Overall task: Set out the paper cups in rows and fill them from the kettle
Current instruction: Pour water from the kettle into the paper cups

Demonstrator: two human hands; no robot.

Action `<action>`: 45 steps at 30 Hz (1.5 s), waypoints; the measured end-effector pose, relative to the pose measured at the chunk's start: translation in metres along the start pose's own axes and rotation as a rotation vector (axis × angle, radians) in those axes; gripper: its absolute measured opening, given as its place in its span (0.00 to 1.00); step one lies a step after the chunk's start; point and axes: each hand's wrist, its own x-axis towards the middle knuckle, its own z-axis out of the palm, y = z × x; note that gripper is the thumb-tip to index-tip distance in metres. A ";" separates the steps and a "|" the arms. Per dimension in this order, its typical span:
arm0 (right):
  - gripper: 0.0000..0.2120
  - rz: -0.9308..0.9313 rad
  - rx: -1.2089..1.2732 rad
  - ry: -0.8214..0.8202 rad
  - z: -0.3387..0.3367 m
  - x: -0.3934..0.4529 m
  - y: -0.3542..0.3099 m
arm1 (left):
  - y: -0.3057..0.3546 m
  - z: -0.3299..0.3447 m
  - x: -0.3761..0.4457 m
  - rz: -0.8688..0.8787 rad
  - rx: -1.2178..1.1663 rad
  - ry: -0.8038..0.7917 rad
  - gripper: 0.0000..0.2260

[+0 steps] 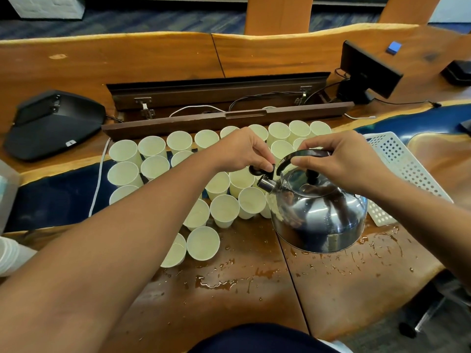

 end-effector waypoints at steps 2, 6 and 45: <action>0.06 0.003 -0.004 -0.002 0.000 0.000 0.000 | 0.001 0.000 0.000 -0.001 0.003 -0.003 0.06; 0.08 0.025 -0.013 -0.001 -0.001 0.000 -0.001 | 0.001 0.001 0.000 -0.007 0.006 -0.005 0.06; 0.11 -0.068 0.108 0.131 -0.061 0.023 0.008 | 0.069 -0.028 0.022 0.078 0.143 0.159 0.06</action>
